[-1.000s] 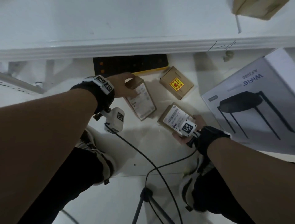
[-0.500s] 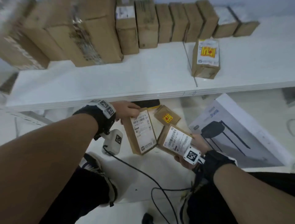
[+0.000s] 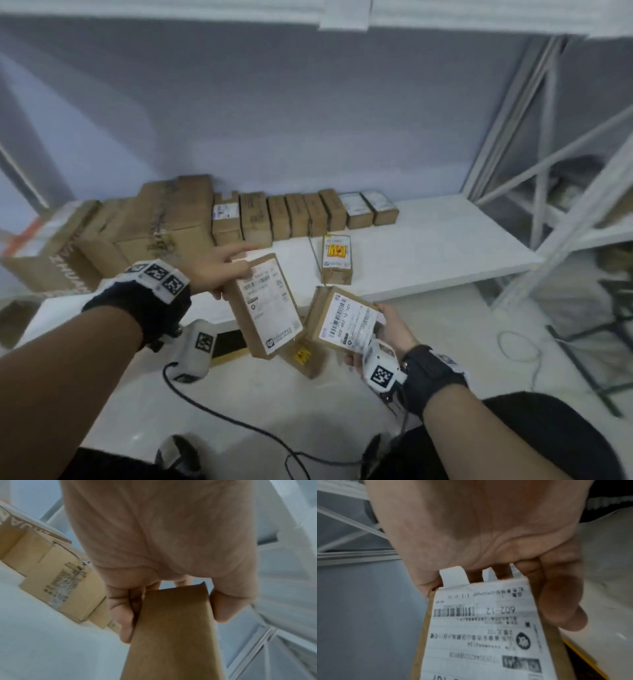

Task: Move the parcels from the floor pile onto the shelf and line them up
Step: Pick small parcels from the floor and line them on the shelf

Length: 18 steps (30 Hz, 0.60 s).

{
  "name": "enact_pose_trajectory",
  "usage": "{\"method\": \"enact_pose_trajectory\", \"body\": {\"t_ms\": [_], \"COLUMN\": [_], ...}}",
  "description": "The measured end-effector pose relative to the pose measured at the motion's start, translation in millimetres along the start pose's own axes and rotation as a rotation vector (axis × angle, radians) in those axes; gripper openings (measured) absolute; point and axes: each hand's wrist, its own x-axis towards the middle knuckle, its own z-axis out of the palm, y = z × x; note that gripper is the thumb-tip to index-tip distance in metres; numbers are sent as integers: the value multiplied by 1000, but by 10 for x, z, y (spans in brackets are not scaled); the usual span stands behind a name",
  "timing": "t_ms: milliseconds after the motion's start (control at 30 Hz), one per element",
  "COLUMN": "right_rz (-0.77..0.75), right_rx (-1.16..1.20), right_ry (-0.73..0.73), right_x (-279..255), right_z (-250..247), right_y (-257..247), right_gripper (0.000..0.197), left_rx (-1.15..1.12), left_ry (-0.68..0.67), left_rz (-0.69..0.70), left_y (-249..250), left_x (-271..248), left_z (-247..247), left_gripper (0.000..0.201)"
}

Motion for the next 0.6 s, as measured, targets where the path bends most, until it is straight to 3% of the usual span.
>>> {"method": "enact_pose_trajectory", "body": {"t_ms": [167,300,467,600], "right_rz": [-181,-246,-372,-333], "right_rx": [68,100,142,155], "right_ry": [55,123,153,146], "right_x": [-348,-361,-303,-23], "right_z": [11,97,258,235], "right_y": [-425,-693,-937,-1047], "right_gripper": [59,67,58,57], "left_rx": [-79,-201,-413,-474], "left_ry": [168,224,319,371], "left_rz": [155,206,170,92], "left_y": [321,388,360,251], "left_x": [103,282,378,599], "left_z": [-21,-29,8,72], "left_gripper": [41,38,36,42]}}
